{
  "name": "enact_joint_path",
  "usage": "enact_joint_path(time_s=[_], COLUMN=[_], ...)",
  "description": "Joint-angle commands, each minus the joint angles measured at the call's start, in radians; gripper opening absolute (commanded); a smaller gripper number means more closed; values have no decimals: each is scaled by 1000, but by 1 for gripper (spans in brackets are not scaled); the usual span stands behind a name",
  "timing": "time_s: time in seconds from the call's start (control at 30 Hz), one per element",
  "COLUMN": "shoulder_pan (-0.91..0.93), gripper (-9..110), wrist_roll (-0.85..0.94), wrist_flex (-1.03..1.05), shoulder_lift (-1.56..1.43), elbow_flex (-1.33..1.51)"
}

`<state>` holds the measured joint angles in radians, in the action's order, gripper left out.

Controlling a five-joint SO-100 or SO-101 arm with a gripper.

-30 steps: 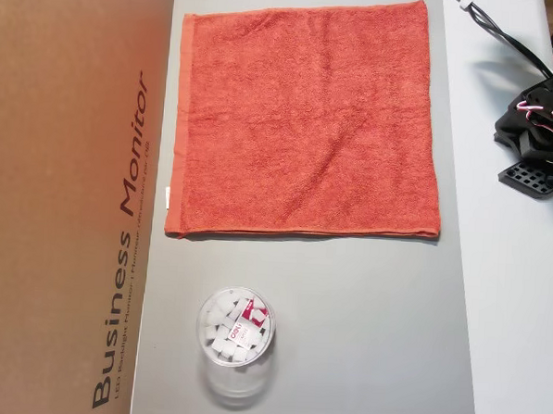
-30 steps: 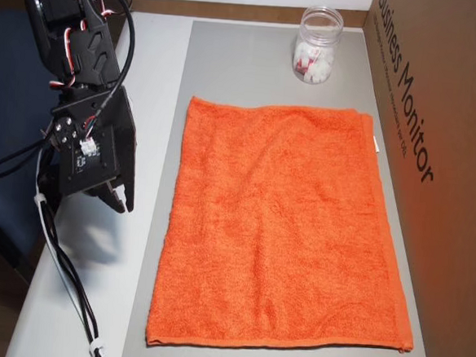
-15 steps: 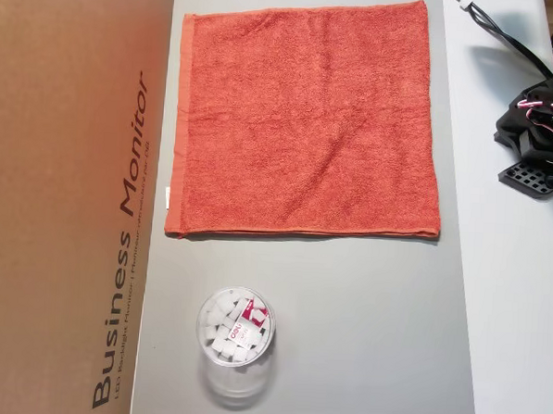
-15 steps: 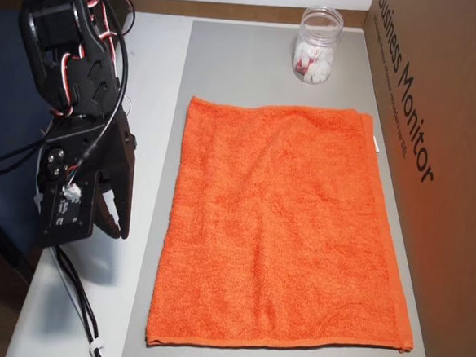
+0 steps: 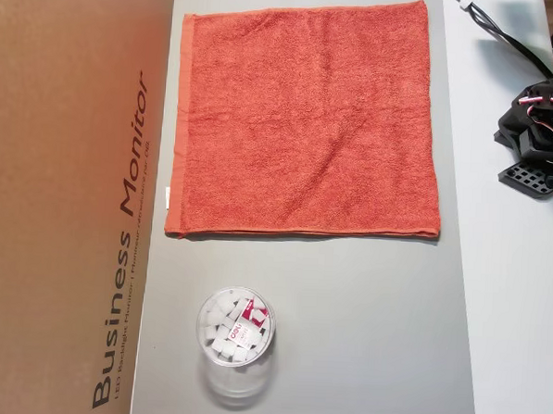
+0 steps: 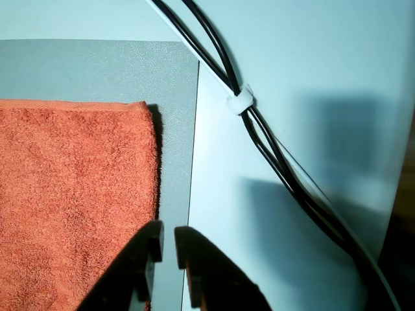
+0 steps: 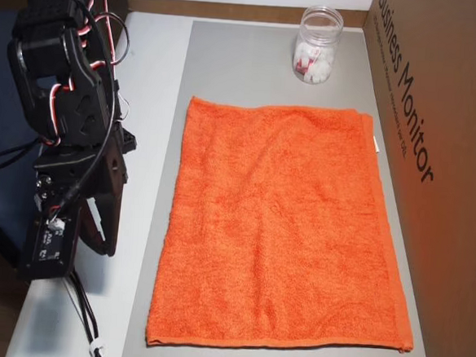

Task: Fold the blanket.

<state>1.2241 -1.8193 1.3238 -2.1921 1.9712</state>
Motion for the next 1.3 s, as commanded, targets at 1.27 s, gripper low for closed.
enact_joint_path(time_s=[1.27], shoulder_pan=[-121], gripper=[18], wrist_roll=[9], wrist_flex=[-364], shoulder_lift=[281], elbow_flex=[-41])
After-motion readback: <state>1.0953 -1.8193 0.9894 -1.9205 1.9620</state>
